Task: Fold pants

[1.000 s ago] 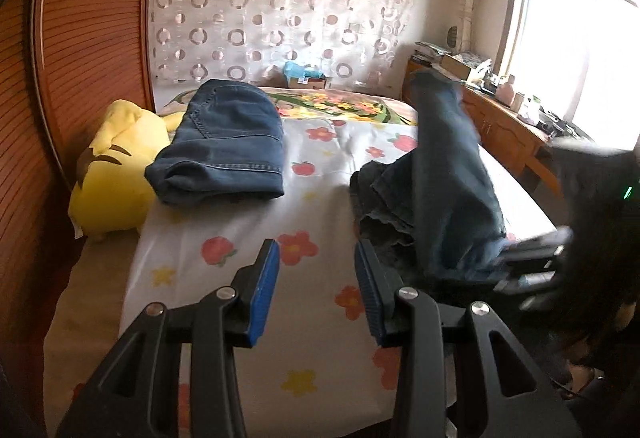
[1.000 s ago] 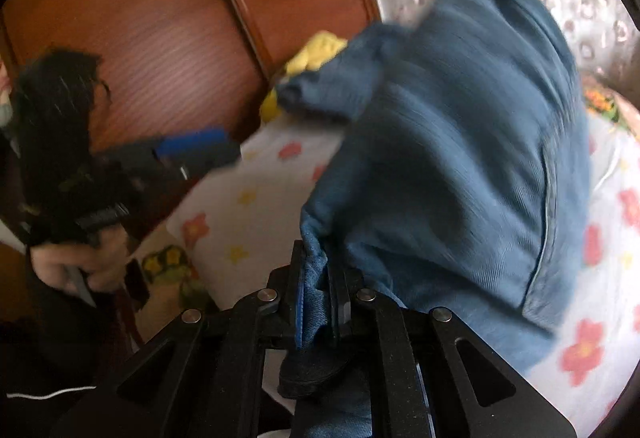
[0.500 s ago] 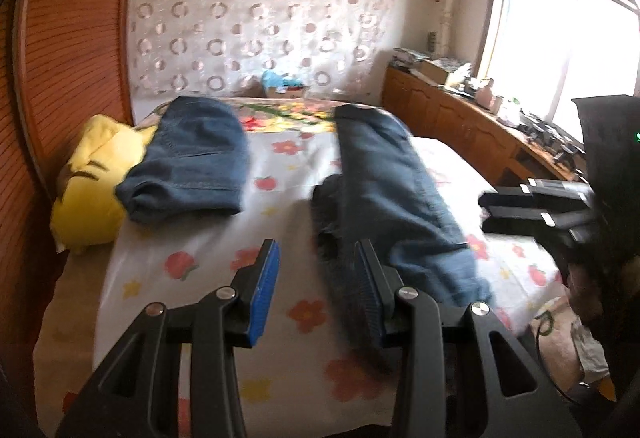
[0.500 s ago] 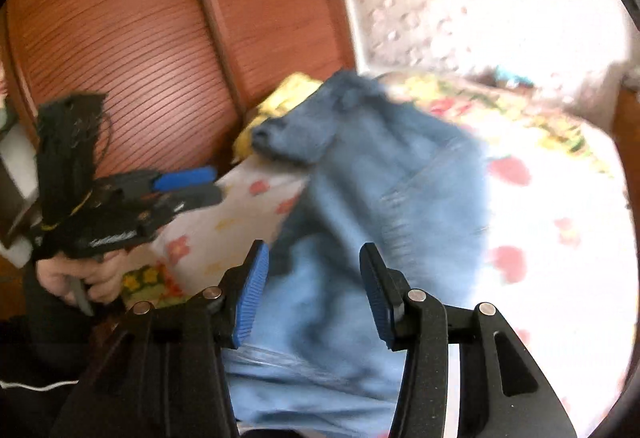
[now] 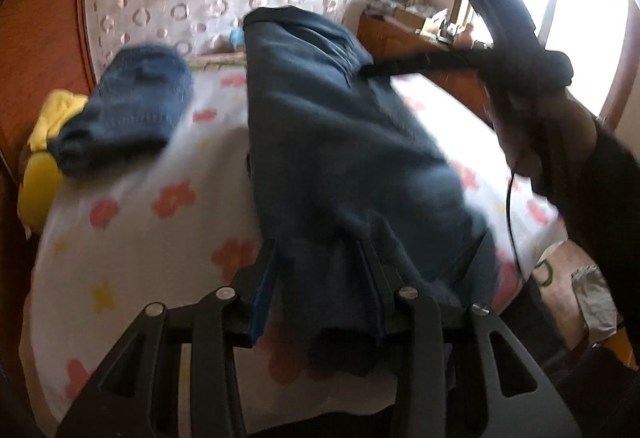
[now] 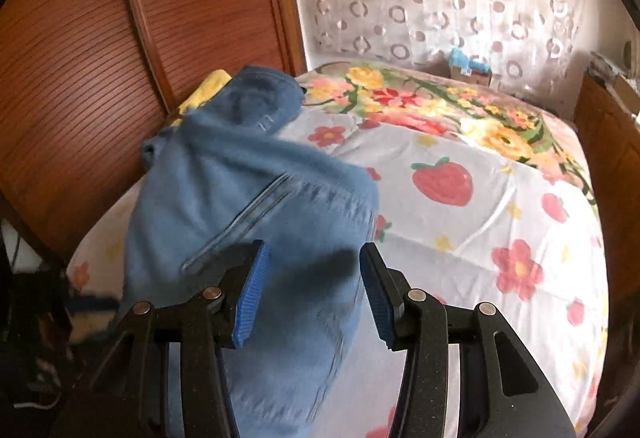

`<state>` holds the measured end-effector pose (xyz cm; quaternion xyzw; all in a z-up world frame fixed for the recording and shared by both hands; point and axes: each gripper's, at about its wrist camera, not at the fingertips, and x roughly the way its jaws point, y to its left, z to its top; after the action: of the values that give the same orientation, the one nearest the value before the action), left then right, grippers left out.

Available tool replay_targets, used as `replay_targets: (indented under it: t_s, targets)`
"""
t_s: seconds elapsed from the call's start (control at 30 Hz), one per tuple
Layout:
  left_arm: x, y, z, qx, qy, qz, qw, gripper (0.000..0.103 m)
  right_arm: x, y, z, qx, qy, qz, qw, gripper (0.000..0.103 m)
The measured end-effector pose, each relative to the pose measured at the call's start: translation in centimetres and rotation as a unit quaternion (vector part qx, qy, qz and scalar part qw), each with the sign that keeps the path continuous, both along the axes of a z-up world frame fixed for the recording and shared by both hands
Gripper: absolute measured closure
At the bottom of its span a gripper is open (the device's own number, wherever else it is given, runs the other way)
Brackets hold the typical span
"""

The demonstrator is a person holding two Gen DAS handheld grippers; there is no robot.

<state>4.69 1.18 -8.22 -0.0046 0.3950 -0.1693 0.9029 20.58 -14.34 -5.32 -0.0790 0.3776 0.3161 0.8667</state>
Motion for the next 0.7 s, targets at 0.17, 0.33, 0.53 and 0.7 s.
replay_targets:
  t_s: [0.17,0.33,0.53,0.7]
  targets:
    - [-0.4,1.0,-1.3,-0.015,0.007,0.010,0.9998,0.065,2.5,1.3,-1.7,-0.017,0.016,-0.020,1.000,0.054]
    - [-0.8,1.2,-1.2,-0.014,0.005,0.011,0.9998,0.065,4.1,1.1,-2.7,-0.010,0.029,-0.038,0.999,0.051]
    - [-1.2,1.5,-0.2,-0.017,-0.003,0.015,0.9997,0.065,3.7,0.6,-1.8,-0.012,0.015,-0.062,0.998,0.051]
    - [-1.0,1.8,1.0,-0.016,-0.019,0.016,0.9996,0.065,2.2,0.4,-0.2,-0.005,-0.001,-0.046,0.999,0.048]
